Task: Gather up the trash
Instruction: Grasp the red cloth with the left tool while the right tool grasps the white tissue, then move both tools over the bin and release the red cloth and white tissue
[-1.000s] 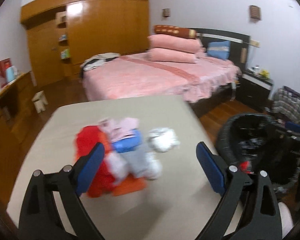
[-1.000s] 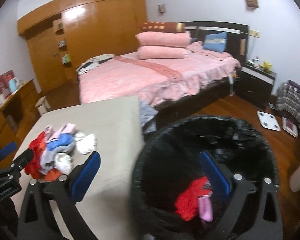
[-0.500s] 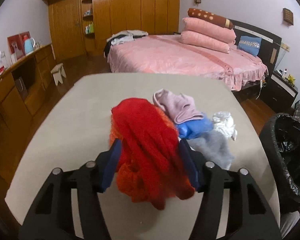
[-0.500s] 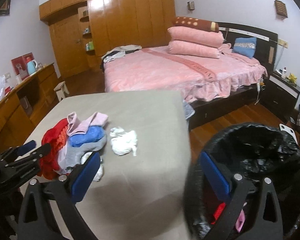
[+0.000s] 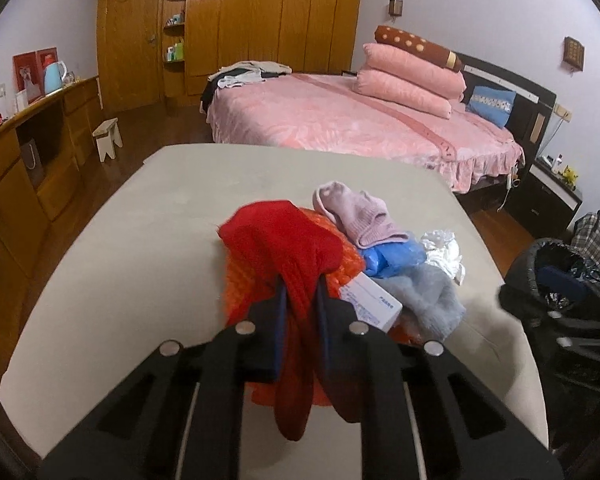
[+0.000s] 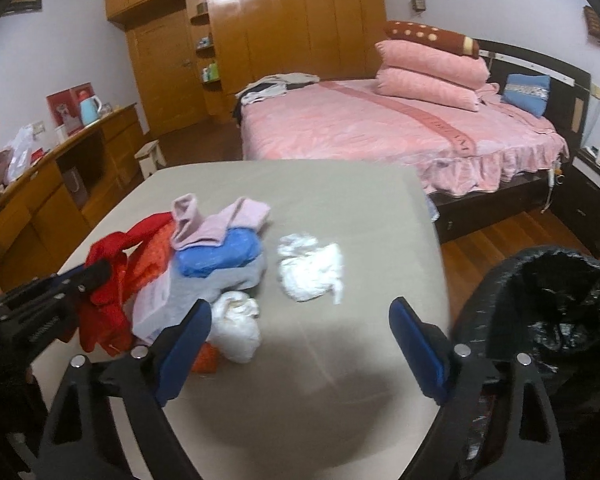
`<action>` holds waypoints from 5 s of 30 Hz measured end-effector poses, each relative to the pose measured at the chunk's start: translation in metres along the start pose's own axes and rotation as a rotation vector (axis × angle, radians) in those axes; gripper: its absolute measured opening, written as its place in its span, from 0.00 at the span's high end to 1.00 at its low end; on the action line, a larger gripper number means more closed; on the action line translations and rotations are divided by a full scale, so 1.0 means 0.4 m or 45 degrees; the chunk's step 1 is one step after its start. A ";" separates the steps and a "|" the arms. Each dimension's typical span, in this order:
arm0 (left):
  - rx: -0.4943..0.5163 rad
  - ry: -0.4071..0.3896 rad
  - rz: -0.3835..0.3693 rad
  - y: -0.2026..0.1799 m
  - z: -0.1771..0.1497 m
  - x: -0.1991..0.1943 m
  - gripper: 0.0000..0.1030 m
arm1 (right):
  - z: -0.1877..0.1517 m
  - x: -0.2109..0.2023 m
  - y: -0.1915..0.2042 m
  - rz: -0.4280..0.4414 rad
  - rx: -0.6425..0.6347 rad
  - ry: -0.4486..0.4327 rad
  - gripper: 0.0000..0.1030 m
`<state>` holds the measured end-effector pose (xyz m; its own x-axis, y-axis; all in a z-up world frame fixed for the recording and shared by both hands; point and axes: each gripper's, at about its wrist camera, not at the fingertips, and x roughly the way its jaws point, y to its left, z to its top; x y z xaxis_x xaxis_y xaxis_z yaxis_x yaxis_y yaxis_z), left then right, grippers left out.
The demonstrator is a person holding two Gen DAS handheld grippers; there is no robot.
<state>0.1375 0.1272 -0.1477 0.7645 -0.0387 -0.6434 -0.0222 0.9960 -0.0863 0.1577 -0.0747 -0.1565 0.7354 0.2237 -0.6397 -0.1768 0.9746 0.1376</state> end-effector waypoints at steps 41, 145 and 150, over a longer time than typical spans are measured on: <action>0.039 0.068 0.044 0.043 -0.075 0.001 0.87 | -0.067 0.125 0.079 0.182 -0.067 0.186 0.71; 0.426 -0.048 -0.729 -0.702 0.007 -0.060 0.12 | -0.149 -0.456 -0.625 -0.642 0.434 -0.143 0.06; 0.387 -0.078 -0.592 -0.594 0.012 -0.085 0.11 | -0.118 -0.431 -0.561 -0.585 0.396 -0.148 0.06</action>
<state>0.1198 -0.1076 -0.1015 0.6856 -0.4838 -0.5439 0.5062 0.8538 -0.1215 0.0397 -0.3324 -0.1130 0.7617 -0.2417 -0.6012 0.3666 0.9258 0.0923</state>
